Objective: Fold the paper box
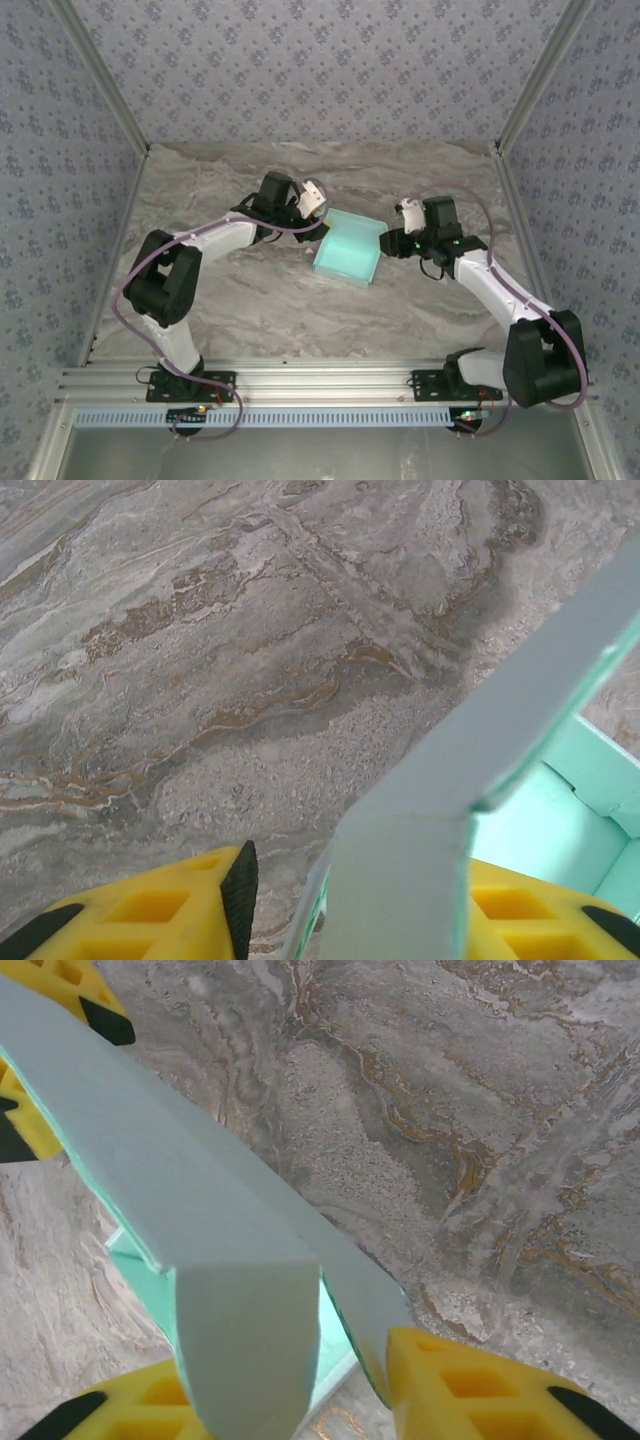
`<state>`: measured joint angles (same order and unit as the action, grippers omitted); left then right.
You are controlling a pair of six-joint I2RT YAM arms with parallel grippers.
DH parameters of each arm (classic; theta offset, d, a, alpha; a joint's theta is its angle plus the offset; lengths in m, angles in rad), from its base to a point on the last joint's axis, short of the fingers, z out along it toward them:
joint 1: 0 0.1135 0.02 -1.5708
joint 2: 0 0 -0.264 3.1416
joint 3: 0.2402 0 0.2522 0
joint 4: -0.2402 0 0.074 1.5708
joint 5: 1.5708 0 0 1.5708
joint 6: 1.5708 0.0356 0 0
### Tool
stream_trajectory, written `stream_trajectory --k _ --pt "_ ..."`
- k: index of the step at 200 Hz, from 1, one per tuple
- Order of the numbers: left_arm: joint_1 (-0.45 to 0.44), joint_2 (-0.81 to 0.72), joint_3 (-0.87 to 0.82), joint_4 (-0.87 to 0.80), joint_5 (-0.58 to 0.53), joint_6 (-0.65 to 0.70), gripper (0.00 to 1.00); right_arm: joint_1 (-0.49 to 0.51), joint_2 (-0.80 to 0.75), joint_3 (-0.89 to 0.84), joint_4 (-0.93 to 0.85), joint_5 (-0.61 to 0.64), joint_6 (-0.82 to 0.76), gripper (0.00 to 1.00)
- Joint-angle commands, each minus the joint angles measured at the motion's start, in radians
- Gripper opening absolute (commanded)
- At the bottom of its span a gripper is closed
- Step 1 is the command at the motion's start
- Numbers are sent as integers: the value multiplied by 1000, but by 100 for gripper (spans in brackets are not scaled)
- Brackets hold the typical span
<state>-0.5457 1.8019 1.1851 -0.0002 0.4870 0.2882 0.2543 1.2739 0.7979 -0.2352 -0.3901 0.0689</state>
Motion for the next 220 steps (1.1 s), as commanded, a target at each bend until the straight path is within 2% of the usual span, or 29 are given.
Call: stream_trajectory --k 1,50,66,110,148,158,184,220 --pt "-3 10 31 -16 46 -8 42 8 28 33 21 -22 23 35" --pt "-24 -22 -12 12 26 -67 29 40 47 19 68 -15 116 27" --pt "-34 -24 -9 3 -5 -95 21 60 46 14 77 24 156 29" --pt "-56 -40 -19 9 -53 -138 18 105 44 -5 116 120 227 21" --pt "-56 -68 -36 10 -92 -197 26 129 51 -16 142 188 221 17" --pt "-57 -78 -43 16 -101 -217 37 135 47 -20 143 213 215 17" --pt "-54 -131 -106 77 -142 -238 54 138 39 -32 149 249 202 15" --pt "-32 -155 -130 48 -168 -243 56 142 27 -41 156 269 198 13"
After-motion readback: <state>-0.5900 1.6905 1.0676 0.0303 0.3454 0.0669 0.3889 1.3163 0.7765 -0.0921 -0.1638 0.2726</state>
